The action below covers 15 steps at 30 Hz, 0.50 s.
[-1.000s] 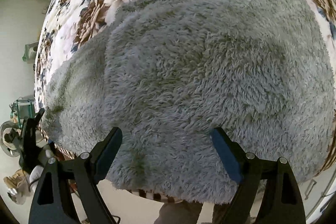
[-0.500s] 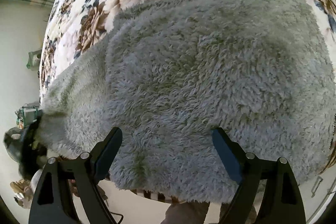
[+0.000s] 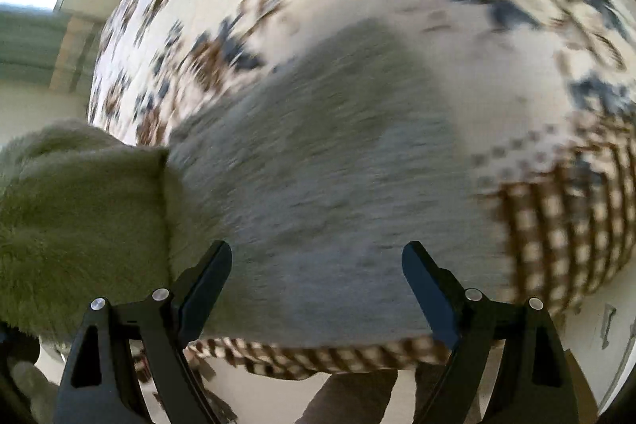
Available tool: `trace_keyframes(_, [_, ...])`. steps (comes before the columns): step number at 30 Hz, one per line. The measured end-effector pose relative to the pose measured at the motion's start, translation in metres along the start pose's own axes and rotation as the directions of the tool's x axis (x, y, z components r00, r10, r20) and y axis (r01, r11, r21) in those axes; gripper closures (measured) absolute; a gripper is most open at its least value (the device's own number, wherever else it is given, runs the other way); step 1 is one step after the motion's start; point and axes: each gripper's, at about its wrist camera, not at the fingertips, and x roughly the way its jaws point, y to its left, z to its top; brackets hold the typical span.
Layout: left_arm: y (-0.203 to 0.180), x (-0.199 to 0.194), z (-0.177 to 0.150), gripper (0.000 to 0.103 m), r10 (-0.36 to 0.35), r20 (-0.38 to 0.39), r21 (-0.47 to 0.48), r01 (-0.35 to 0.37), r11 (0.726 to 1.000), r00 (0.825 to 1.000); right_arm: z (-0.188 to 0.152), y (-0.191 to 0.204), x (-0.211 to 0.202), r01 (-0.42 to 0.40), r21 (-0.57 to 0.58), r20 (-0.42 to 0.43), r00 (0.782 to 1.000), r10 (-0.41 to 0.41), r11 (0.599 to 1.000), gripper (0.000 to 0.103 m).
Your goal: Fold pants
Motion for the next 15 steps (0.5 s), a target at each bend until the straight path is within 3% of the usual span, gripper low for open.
trace_keyframes(5, [-0.057, 0.081, -0.039, 0.078, -0.052, -0.166, 0.075, 0.066, 0.995, 0.985, 0.01, -0.07, -0.032, 0.039, 0.091, 0.052, 0.998, -0.044, 0.995, 0.013])
trace_keyframes(9, [-0.086, 0.139, -0.072, 0.069, 0.003, -0.361, 0.114, 0.041, 0.993, 0.932, 0.017, -0.115, -0.049, 0.061, 0.148, 0.069, 0.995, -0.072, 0.987, 0.013])
trace_keyframes(11, [-0.096, 0.154, -0.079, 0.053, 0.0, -0.436, 0.093, 0.045, 0.995, 0.9, 0.022, -0.133, -0.055, 0.065, 0.165, 0.073, 0.994, -0.078, 0.984, 0.013])
trace_keyframes(12, [-0.101, 0.155, -0.08, 0.042, 0.001, -0.448, 0.098, 0.048, 0.994, 0.894, 0.023, -0.141, -0.058, 0.065, 0.175, 0.078, 0.994, -0.08, 0.982, 0.013])
trace_keyframes(13, [-0.109, 0.154, -0.079, 0.016, 0.001, -0.452, 0.111, 0.055, 0.992, 0.892, 0.024, -0.148, -0.063, 0.06, 0.187, 0.086, 0.993, -0.077, 0.981, 0.013])
trace_keyframes(14, [-0.113, 0.152, -0.079, 0.008, -0.002, -0.454, 0.12, 0.064, 0.991, 0.891, 0.023, -0.153, -0.066, 0.053, 0.199, 0.092, 0.993, -0.072, 0.979, 0.013])
trace_keyframes(15, [-0.118, 0.145, -0.074, 0.008, -0.012, -0.452, 0.125, 0.076, 0.989, 0.892, 0.024, -0.159, -0.069, 0.042, 0.213, 0.097, 0.993, -0.064, 0.976, 0.013])
